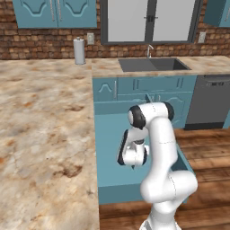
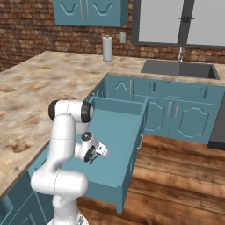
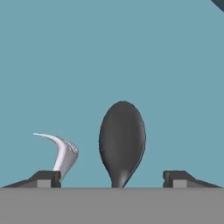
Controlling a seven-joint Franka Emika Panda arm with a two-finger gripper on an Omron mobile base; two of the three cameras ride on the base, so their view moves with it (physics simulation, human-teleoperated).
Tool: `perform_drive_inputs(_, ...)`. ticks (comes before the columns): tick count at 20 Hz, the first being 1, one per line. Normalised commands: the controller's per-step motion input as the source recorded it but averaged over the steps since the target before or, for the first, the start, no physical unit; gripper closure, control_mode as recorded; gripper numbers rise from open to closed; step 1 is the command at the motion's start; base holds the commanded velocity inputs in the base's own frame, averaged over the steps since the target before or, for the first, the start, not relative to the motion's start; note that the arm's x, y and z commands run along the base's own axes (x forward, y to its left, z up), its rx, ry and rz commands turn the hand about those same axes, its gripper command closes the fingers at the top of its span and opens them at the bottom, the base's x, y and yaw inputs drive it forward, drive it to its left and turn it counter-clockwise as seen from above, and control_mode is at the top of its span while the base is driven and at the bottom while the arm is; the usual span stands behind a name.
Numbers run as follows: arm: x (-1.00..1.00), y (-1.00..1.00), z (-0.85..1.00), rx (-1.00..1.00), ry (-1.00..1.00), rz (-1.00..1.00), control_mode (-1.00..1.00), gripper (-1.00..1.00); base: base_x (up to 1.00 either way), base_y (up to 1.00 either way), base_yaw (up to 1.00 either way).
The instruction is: Organize the utensils by type. Pick up the wooden spoons from the counter and place them in the open cabinet. Then pick up the metallic utensils from the counter and place them in the open drawer.
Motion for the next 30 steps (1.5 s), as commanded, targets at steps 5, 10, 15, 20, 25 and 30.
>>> perform_drive_inputs(5,0.0,-0.03,0.84,0.06,0.08,-0.08,-1.0,-1.0,0.0,0.0,0.0)
perform_drive_inputs(10,0.0,-0.11,0.95,0.04,0.16,-0.09,-1.0,-1.0,0.0,0.0,0.0)
perform_drive_inputs(15,0.0,-0.09,0.93,0.01,0.21,-0.08,-1.0,-1.0,0.0,0.0,0.0)
perform_drive_inputs(20,0.01,-0.01,1.0,0.0,0.22,-0.07,-1.0,-1.0,0.0,0.0,0.0)
perform_drive_inputs(25,0.21,0.04,1.0,0.0,0.2,-0.08,-1.0,-1.0,0.0,0.0,0.0)
perform_drive_inputs(30,0.32,0.17,1.0,0.0,0.24,-0.08,-1.0,-1.0,0.0,0.0,0.0)
